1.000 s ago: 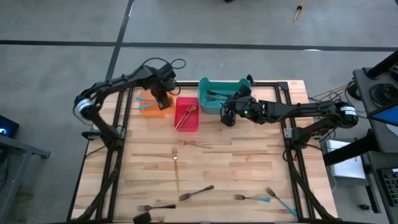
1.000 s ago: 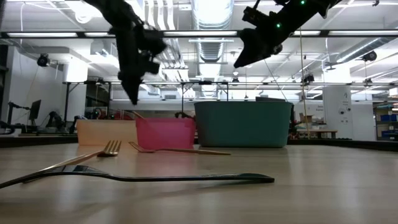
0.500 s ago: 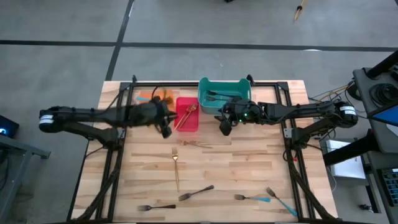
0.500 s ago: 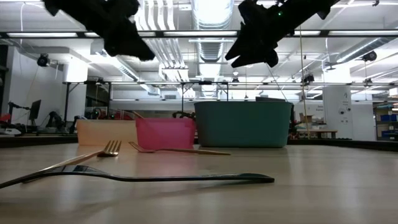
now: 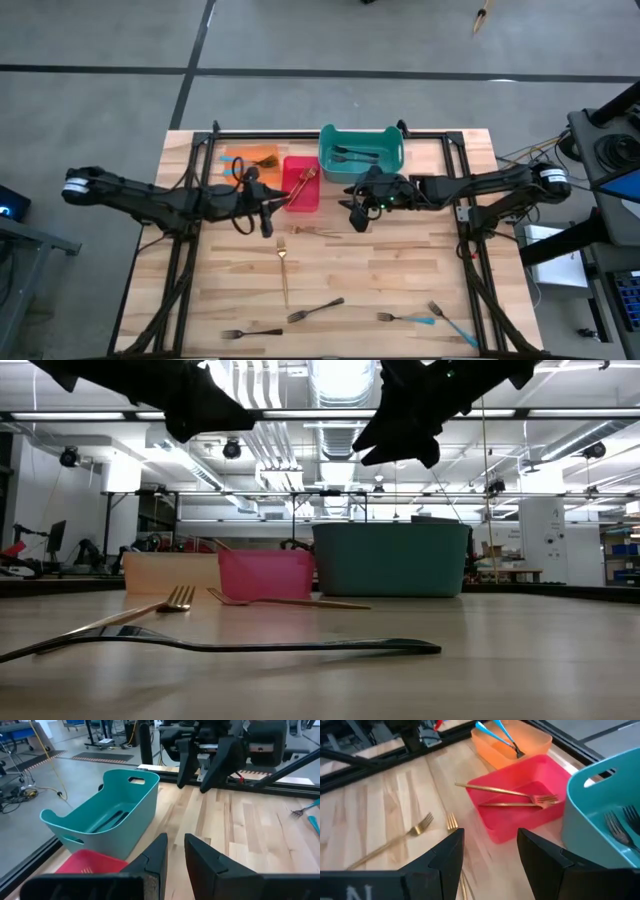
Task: Sort silverware by color (type)
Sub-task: Put the gold fork into the red bin
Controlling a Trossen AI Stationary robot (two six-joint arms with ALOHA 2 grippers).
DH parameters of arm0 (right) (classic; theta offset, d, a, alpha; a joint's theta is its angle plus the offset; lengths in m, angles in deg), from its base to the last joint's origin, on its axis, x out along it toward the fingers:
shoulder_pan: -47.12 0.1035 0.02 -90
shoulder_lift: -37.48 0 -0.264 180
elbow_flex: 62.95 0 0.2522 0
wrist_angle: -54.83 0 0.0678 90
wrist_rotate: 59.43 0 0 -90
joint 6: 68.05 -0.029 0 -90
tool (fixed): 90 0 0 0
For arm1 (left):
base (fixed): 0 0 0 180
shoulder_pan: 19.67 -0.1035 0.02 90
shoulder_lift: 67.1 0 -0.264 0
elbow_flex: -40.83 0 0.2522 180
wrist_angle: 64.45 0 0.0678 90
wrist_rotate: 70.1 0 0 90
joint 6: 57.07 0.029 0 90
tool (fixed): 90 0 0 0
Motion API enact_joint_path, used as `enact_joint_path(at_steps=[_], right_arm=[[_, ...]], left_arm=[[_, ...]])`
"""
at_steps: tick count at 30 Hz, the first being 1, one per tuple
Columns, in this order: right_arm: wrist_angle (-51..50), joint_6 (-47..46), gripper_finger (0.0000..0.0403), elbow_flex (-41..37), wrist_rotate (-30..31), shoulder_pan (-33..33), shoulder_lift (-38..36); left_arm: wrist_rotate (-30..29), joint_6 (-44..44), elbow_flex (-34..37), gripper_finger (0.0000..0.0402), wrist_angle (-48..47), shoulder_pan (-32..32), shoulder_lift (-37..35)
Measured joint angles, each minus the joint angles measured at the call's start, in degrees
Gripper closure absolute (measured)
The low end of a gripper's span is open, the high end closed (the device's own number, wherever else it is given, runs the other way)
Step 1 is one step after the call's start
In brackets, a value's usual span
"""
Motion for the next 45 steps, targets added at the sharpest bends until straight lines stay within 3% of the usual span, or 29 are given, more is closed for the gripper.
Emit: enact_joint_path(at_steps=[12,20,27,32,36,42,45], right_arm=[[2.58,2.52,0.0227,0.3,-0.02,0.0,4.29],[1.65,2.6,0.0227,2.34,-0.12,0.0,0.16],[2.4,9.69,0.0227,2.34,-0.09,0.0,0.02],[2.01,-3.18,0.0227,3.23,-1.06,-0.09,0.25],[-6.48,-17.02,0.0227,7.41,-7.96,0.34,0.23],[-18.16,-35.86,0.0227,10.06,-9.49,6.65,0.23],[-20.05,-46.43,0.0227,10.03,-9.05,10.77,0.23]], left_arm=[[-1.36,1.61,-1.14,0.0354,-0.54,0.03,1.3],[-1.63,1.52,-1.16,0.0354,-0.45,0.09,-3.02],[-1.62,10.81,-1.16,0.0354,2.89,-0.17,-3.16],[-1.56,10.79,-1.16,0.0354,3.43,-0.17,-3.72],[-1.5,5.32,-1.16,0.0354,-2.2,0.17,-4.33],[-1.44,0.19,-1.14,0.0354,-13.27,1.5,-5.07],[-0.78,-1.33,-1.12,0.0354,-14.38,2.4,-4.8]])
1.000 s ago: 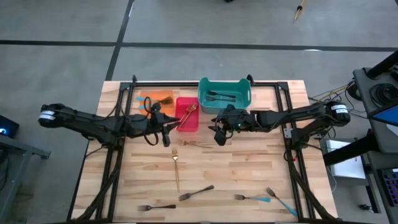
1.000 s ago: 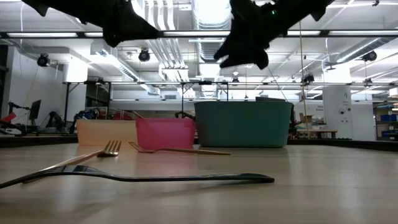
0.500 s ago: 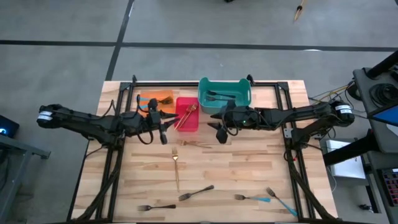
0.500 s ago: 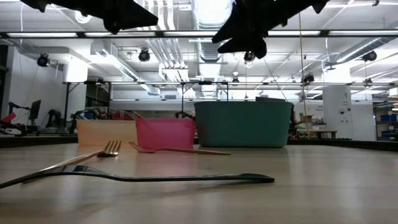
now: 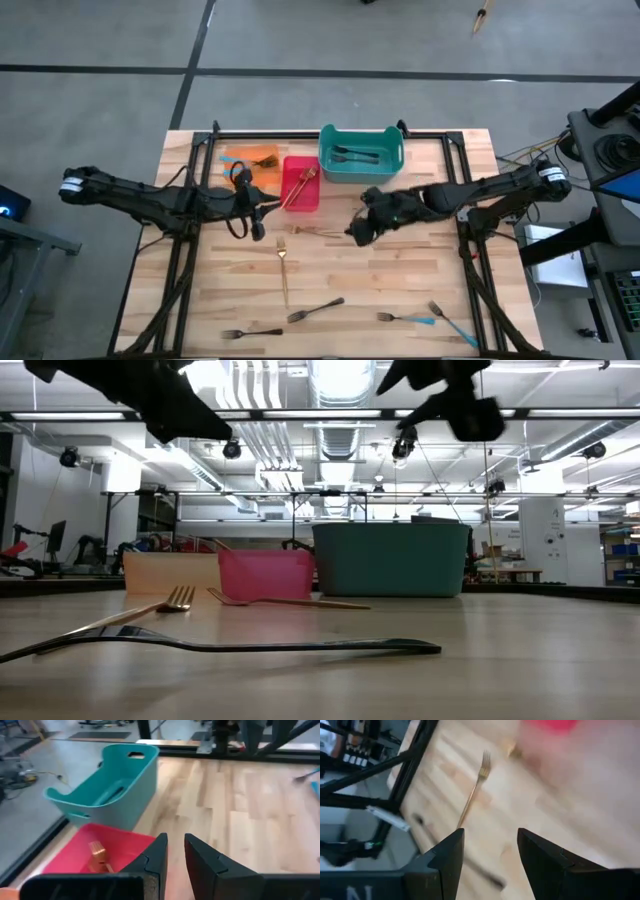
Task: Sort silverware by color (type)
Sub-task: Put the gold fork into the red bin
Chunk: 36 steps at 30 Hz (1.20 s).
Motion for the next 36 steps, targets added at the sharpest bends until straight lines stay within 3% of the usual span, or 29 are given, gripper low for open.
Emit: enact_joint_path(at_steps=[6,11,15,20,23,26,29,34,36], right_arm=[[-0.27,-15.72,0.0227,-0.96,1.9,11.23,1.44],[0.07,-26.88,0.0227,-1.0,3.13,19.8,6.19],[-0.95,-30.57,0.0227,0.0,2.53,24.64,11.38],[-4.84,-27.26,0.0227,5.37,-4.07,27.53,18.4],[-13.35,-22.09,0.0227,10.97,-8.04,28.14,22.87],[-25.37,-17.35,0.0227,18.06,-7.76,28.11,26.43],[-39.67,-13.85,0.0227,25.44,1.47,26.76,28.62],[-64.68,-12.48,0.0227,36.85,30.9,21.8,27.75],[-64.41,-7.24,0.0227,38.98,40.13,19.08,25.42]], left_arm=[[5.68,-3.62,0.0,0.0354,2.78,4.08,0.46],[5.76,-9.32,1.13,0.0354,7.41,12.26,0.55],[3.62,-12.17,3.29,0.0354,16.28,20.75,2.02],[-4.01,-12.28,4.23,0.0354,26.07,30.97,5.64],[-7.11,-12.46,4.25,0.0354,28.45,34.65,7.67],[-9.47,-13.8,4.2,0.0354,29.04,36.65,8.93],[-10.86,-14.2,4.01,0.0354,28.99,36.97,9.58],[-14.21,-14.06,2.96,0.0354,29.02,36.94,9.12],[-16.16,-13.28,2.57,0.0354,29.12,36.94,8.9]])
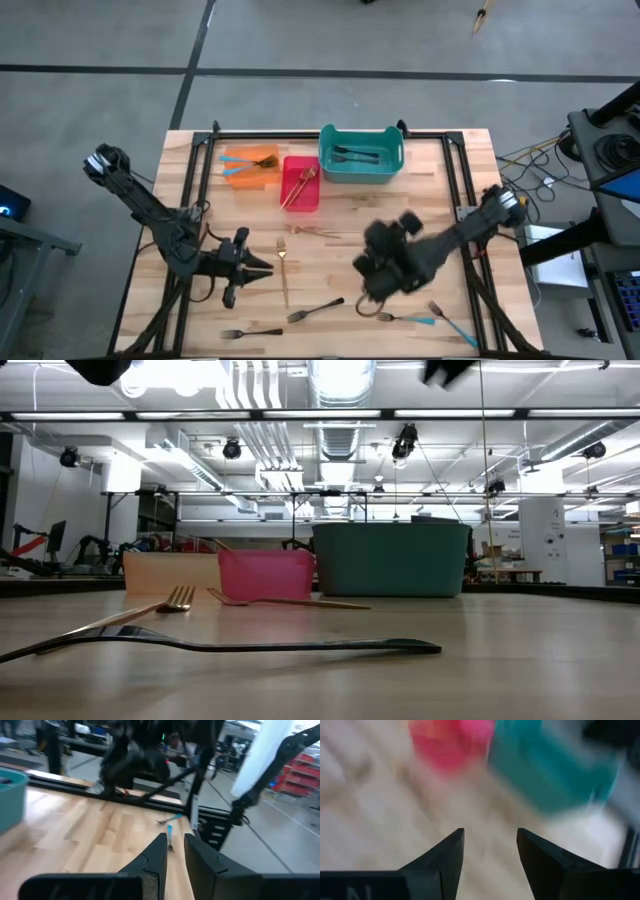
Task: Sort silverware by color (type)
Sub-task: Put the gold fork into the red bin
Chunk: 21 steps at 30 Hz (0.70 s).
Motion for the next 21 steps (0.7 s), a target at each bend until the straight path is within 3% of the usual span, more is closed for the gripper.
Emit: enact_joint_path(at_steps=[5,8,14,18,21], right_arm=[[8.57,17.82,0.0227,1.04,19.19,-6.93,-7.04],[11.61,22.99,0.0227,-0.21,23.09,-10.89,-9.95],[11.5,25.13,0.0227,-4.59,19.65,-13.89,-11.84],[11.84,25.15,0.0227,-6.7,9.38,-12.52,-11.65],[13.19,25.15,0.0227,-8.05,0.15,-10.14,-10.91]], left_arm=[[-6.0,2.53,-0.9,0.0354,-0.17,-0.2,-0.24],[-9.19,2.68,-1.06,0.0354,-0.27,-0.26,-0.28],[-10.84,2.06,-1.06,0.0354,-1.45,-0.33,-0.28],[-9.93,-5.22,-1.03,0.0354,-3.5,-0.09,-0.36],[-2.61,-15.85,-1.02,0.0354,-7.19,0.03,-0.39]])
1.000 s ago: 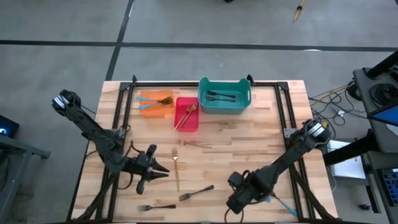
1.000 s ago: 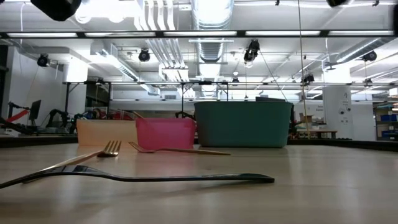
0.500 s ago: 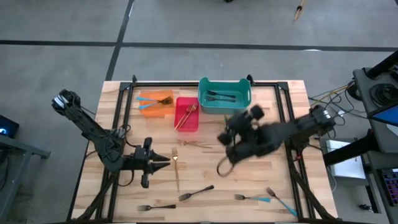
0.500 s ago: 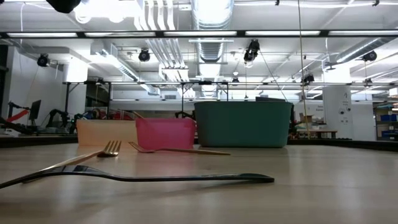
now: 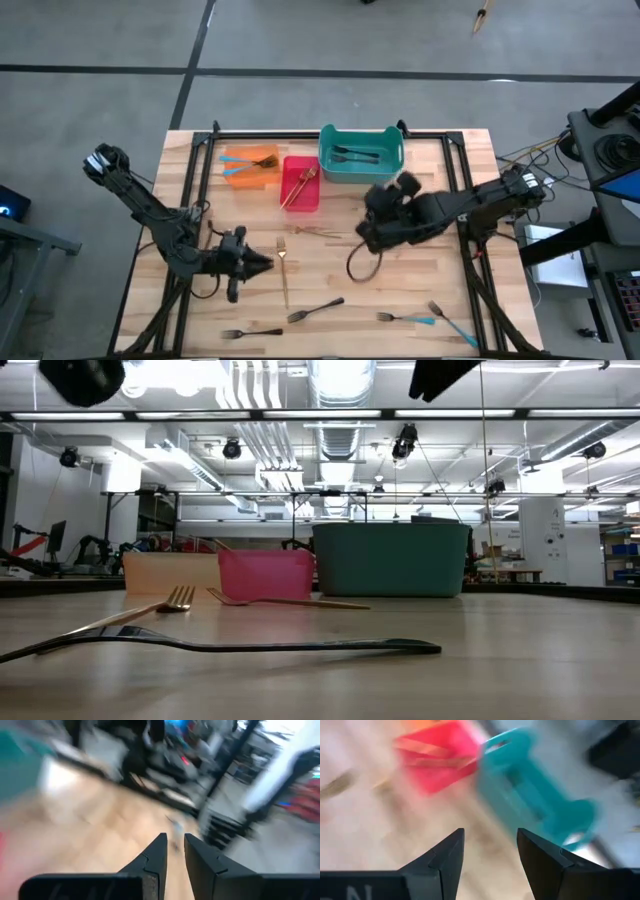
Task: Sort silverware by color (type)
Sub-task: Put the gold fork into the red bin
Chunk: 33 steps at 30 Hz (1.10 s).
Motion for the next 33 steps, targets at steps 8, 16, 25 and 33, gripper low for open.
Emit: enact_joint_path(at_steps=[8,16,25,33], right_arm=[[4.78,-4.34,0.0227,-2.59,-7.77,9.59,0.89],[7.44,-9.88,0.0227,-5.51,-2.8,17.65,1.18],[9.26,-9.39,0.0227,-11.06,4.59,19.53,1.23],[9.17,1.61,0.0227,-14.1,6.63,19.41,1.19]], left_arm=[[11.27,-30.63,-1.67,0.0363,-7.79,1.26,6.55],[15.67,-42.82,-10.4,0.0364,-20.8,3.68,19.8],[15.11,-51.82,-21.92,0.0364,-39.54,2.82,30.37],[16.94,-60.02,-24.81,0.0363,-45.45,-1.73,34.01]])
